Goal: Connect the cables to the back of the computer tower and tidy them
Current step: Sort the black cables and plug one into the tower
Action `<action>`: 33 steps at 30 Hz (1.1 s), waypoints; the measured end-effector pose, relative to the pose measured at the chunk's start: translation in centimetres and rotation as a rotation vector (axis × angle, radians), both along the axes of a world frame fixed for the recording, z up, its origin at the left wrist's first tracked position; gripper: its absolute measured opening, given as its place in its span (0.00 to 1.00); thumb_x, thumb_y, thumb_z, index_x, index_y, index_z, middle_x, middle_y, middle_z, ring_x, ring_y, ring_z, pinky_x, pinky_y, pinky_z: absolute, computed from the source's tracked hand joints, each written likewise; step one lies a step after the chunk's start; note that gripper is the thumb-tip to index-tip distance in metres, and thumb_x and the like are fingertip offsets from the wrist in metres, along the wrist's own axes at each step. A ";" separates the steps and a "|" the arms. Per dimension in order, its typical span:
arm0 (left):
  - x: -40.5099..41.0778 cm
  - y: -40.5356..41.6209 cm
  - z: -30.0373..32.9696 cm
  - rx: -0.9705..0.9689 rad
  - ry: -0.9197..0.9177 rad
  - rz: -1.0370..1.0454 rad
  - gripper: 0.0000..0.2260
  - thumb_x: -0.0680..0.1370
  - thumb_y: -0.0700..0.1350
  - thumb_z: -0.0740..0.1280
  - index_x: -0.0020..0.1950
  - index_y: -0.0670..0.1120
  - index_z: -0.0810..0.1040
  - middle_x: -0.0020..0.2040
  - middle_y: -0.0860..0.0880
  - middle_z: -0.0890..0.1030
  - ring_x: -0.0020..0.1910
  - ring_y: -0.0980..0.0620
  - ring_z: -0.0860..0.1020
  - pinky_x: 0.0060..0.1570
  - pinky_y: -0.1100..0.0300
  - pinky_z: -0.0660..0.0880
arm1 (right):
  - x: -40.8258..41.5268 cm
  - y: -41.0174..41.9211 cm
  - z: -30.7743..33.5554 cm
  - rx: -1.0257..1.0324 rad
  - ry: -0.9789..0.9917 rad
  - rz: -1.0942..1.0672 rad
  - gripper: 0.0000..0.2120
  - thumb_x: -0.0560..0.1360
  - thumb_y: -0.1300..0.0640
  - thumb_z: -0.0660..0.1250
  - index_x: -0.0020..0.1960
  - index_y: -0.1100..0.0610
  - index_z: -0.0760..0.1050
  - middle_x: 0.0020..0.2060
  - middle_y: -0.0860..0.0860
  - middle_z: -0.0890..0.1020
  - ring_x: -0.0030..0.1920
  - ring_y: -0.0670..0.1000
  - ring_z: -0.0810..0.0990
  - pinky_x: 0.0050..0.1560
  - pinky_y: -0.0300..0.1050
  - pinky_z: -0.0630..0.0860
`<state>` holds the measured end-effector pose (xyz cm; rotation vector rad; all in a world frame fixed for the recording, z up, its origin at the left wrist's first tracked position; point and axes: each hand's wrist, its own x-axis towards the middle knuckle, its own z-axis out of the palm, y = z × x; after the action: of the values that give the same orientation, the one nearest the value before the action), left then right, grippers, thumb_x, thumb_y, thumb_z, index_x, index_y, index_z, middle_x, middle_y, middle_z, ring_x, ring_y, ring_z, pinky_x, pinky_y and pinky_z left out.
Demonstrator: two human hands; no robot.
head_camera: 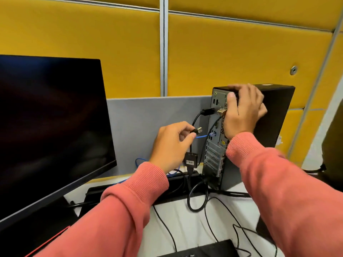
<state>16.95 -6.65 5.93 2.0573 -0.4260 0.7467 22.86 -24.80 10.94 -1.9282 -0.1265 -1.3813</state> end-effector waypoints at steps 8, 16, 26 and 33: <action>3.1 -1.4 -0.7 0.185 -0.176 0.057 0.07 0.79 0.46 0.70 0.56 0.52 0.85 0.47 0.55 0.84 0.48 0.53 0.79 0.52 0.46 0.77 | 1.1 0.5 -0.4 0.026 -0.084 -0.038 0.09 0.77 0.53 0.61 0.55 0.49 0.75 0.57 0.46 0.75 0.67 0.49 0.66 0.60 0.55 0.60; 3.8 -3.0 -2.1 0.065 -0.299 0.087 0.05 0.80 0.46 0.70 0.54 0.52 0.84 0.46 0.59 0.80 0.48 0.55 0.74 0.51 0.49 0.72 | 1.2 0.5 -0.6 0.028 -0.134 -0.020 0.10 0.77 0.52 0.59 0.56 0.48 0.75 0.56 0.45 0.75 0.66 0.47 0.66 0.54 0.50 0.58; 3.9 -4.1 -2.7 -0.019 -0.209 0.133 0.03 0.80 0.43 0.70 0.53 0.50 0.80 0.71 0.53 0.70 0.65 0.59 0.71 0.62 0.62 0.67 | 1.1 0.5 -0.6 0.022 -0.126 -0.009 0.11 0.75 0.54 0.60 0.56 0.49 0.75 0.56 0.44 0.75 0.66 0.49 0.67 0.54 0.51 0.59; 4.1 -4.5 -3.0 -0.136 -0.145 0.053 0.10 0.80 0.39 0.69 0.54 0.52 0.73 0.46 0.56 0.81 0.45 0.59 0.79 0.46 0.60 0.77 | 1.2 0.4 -0.6 0.019 -0.124 -0.018 0.13 0.74 0.54 0.60 0.57 0.49 0.75 0.58 0.45 0.75 0.67 0.48 0.66 0.54 0.51 0.59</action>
<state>21.06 -11.17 2.96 1.9008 -0.3913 0.9355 24.03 -24.36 10.31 -1.8320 -0.1549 -1.5089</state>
